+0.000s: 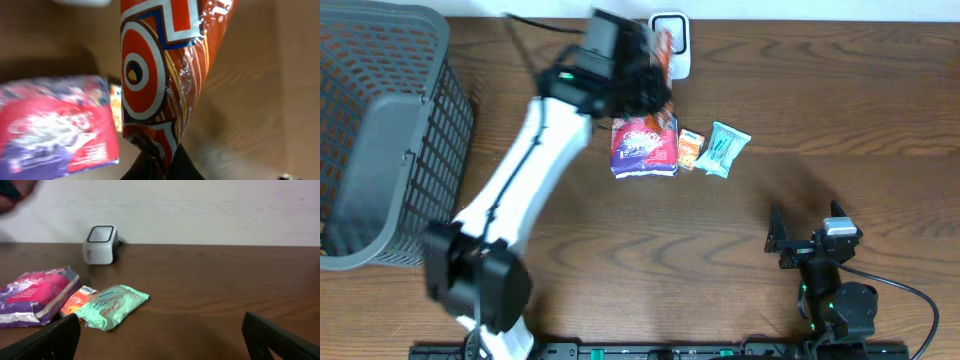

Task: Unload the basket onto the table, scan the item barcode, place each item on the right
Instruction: 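Carry the red Top bar and place it between the packages, then move the right gripper forward toward the green wipes pack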

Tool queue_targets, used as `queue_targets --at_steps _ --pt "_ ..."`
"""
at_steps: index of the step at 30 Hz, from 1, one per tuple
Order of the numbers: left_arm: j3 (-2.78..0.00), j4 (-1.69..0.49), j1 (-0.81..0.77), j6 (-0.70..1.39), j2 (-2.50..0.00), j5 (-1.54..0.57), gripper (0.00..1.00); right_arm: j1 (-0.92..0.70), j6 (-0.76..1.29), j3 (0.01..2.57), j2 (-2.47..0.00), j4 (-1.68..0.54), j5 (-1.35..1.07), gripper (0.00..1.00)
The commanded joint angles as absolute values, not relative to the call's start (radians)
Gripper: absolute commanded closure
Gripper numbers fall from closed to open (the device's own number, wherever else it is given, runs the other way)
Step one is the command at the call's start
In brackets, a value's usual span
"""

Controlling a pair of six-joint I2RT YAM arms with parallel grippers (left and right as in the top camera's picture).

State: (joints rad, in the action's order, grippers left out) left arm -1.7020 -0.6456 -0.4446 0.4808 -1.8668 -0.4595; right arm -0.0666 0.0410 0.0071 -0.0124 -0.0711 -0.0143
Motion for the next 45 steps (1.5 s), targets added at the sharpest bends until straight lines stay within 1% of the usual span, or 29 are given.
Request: queue_targets --at_steps 1,6,8,9,10,11,16,17,23,28,31,33,36,42,45 --pt "-1.694 -0.637 -0.497 0.503 -1.908 -0.402 0.92 -0.06 0.048 0.006 -0.009 -0.075 -0.017 0.01" --pt "-1.694 -0.638 -0.553 0.503 -1.972 -0.395 0.91 -0.06 0.047 0.006 -0.009 -0.075 -0.017 0.01" --pt "-1.694 -0.638 -0.563 0.503 -1.981 -0.395 0.77 -0.06 0.047 0.006 -0.009 -0.075 -0.017 0.01" --pt "-1.694 -0.638 -0.565 0.503 -1.982 -0.395 0.64 -0.06 0.047 0.006 -0.009 -0.075 -0.017 0.01" --pt "-1.694 -0.639 -0.565 0.503 -1.982 -0.395 0.54 -0.06 0.047 0.006 -0.009 -0.075 -0.017 0.01" --pt "-1.694 -0.639 -0.564 0.503 -1.981 -0.395 0.52 -0.06 0.048 0.006 -0.009 -0.075 -0.017 0.01" --pt "-1.695 -0.646 -0.553 0.502 -1.979 -0.396 0.5 -0.06 0.047 0.006 -0.009 -0.075 -0.017 0.01" --pt "-1.695 -0.652 -0.545 0.502 -1.975 -0.396 0.46 -0.06 0.047 0.006 -0.009 -0.075 -0.017 0.01" --pt "-1.695 -0.703 -0.463 0.472 -1.924 -0.395 0.37 -0.06 0.047 0.006 -0.009 -0.075 -0.017 0.01" --pt "-1.695 -0.78 -0.355 0.455 -1.887 -0.395 0.24 -0.06 0.047 0.006 -0.009 -0.075 -0.017 0.01" --pt "-1.694 -0.881 -0.29 0.439 -1.887 -0.376 0.17 -0.06 0.047 0.006 -0.009 -0.075 -0.017 0.01" --pt "-1.694 -0.953 -0.256 0.439 -1.887 -0.313 0.0 -0.06 0.047 0.006 -0.009 -0.075 -0.017 0.01" --pt "-1.694 -1.038 -0.213 0.439 -1.887 -0.207 0.02 -0.06 0.047 0.006 -0.009 -0.075 -0.017 0.01" --pt "-1.694 -1.102 -0.169 0.438 -1.887 -0.16 0.02 -0.06 0.047 0.006 -0.009 -0.075 -0.017 0.01" --pt "-1.694 -1.12 -0.162 0.439 -1.887 -0.029 0.02 -0.06 0.047 0.006 -0.009 -0.075 -0.017 0.01"
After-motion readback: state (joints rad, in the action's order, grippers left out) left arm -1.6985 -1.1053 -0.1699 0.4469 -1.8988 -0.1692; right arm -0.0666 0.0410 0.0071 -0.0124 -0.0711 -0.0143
